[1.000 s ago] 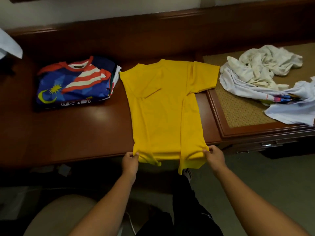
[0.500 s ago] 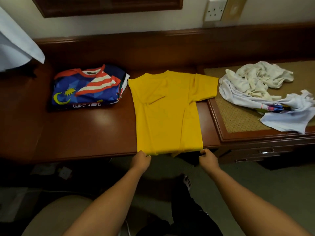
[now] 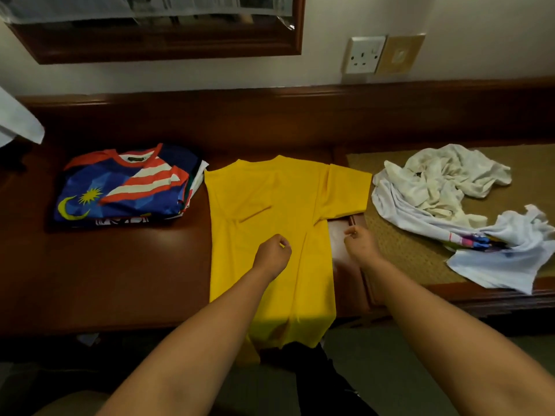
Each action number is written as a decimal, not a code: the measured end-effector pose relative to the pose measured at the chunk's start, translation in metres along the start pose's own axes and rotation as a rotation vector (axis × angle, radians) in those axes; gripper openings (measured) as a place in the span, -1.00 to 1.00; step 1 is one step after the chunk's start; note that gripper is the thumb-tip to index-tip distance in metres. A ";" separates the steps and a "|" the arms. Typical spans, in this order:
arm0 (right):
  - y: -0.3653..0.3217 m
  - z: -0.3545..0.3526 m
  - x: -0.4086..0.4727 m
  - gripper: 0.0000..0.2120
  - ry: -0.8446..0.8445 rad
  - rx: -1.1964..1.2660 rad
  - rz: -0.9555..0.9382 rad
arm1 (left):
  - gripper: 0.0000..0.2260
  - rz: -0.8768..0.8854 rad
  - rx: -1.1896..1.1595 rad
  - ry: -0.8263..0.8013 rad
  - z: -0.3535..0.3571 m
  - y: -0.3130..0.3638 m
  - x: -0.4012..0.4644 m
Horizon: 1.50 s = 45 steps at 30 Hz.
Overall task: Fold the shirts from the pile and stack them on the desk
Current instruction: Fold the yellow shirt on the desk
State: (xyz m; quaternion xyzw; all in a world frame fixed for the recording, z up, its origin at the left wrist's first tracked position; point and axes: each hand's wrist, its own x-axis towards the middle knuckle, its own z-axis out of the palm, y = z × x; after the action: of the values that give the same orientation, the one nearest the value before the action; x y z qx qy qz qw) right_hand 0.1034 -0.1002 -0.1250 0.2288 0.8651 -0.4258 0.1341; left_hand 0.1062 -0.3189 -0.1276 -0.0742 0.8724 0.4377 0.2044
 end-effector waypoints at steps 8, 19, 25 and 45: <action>-0.009 -0.034 0.148 -0.59 0.134 -0.042 0.121 | -0.72 -0.046 0.220 -0.014 0.054 0.045 0.116; -0.026 -0.040 0.218 -0.52 0.158 -0.033 0.311 | -0.74 0.098 0.705 -0.011 0.088 0.060 0.161; -0.111 -0.026 0.218 -0.81 0.130 0.266 0.055 | -0.82 -0.062 0.115 0.103 0.071 0.053 0.161; -0.077 0.051 0.162 -0.78 -0.176 -0.092 -0.251 | -0.84 -0.337 -0.142 0.430 -0.024 0.010 0.181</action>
State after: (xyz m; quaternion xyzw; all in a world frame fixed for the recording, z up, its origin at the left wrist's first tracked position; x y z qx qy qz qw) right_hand -0.0732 -0.1364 -0.1728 0.0741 0.8904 -0.4176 0.1654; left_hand -0.0674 -0.3234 -0.1834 -0.3238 0.8381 0.4319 0.0789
